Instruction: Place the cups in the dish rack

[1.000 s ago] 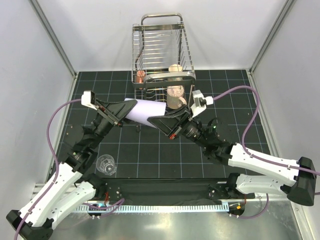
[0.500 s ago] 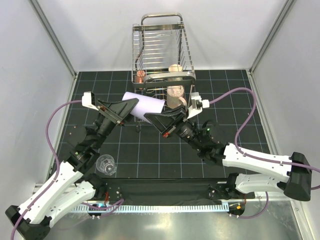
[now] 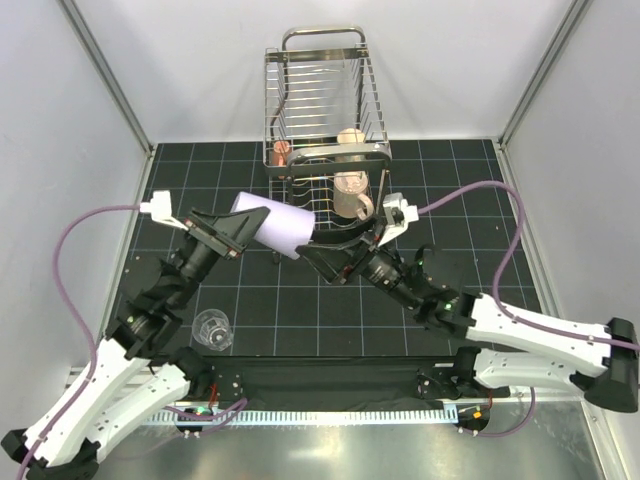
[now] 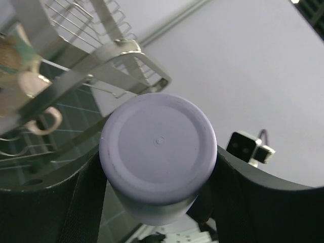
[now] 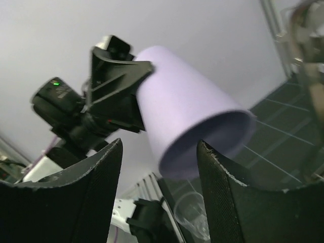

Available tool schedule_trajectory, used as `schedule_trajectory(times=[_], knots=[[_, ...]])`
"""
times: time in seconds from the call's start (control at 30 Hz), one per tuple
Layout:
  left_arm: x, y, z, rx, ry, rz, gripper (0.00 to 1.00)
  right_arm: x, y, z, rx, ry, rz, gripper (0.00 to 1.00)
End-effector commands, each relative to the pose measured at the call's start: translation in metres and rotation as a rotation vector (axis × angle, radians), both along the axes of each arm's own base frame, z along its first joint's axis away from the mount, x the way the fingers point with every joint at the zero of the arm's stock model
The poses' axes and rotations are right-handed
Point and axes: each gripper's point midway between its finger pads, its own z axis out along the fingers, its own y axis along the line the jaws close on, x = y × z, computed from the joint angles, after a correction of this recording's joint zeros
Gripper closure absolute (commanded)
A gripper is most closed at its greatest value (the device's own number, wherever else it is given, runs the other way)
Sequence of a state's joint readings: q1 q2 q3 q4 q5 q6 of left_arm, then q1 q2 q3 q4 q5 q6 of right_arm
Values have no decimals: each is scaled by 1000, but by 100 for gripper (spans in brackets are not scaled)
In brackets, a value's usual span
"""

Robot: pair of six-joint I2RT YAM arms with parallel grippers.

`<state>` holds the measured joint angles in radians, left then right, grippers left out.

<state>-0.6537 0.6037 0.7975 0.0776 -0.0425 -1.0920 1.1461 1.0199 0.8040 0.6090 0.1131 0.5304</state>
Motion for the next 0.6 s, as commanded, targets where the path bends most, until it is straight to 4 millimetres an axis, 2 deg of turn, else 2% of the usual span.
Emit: schedule_trajectory(times=[0.0, 0.03, 0.07, 0.13, 0.27, 0.33, 0.37, 0.53, 0.57], knots=[[2, 33, -11, 204, -39, 171, 100, 19, -34, -13, -122, 74, -176, 38], [6, 43, -30, 315, -11, 224, 100, 18, -50, -8, -128, 70, -212, 38], [7, 50, -30, 350, -13, 256, 100, 25, -63, -20, -186, 99, -275, 38], [12, 65, -45, 443, 28, 329, 100, 24, -89, -23, -221, 107, -338, 37], [26, 89, -62, 599, 45, 465, 100, 23, -132, -20, -241, 98, -435, 35], [34, 91, -67, 647, 50, 496, 100, 23, -146, -24, -258, 107, -472, 34], [40, 97, -64, 647, 50, 545, 100, 20, -156, -19, -238, 104, -480, 34], [69, 99, -68, 668, 55, 597, 100, 17, -179, -21, -247, 113, -522, 34], [84, 111, -75, 673, 93, 633, 100, 16, -181, -24, -257, 115, -520, 34]])
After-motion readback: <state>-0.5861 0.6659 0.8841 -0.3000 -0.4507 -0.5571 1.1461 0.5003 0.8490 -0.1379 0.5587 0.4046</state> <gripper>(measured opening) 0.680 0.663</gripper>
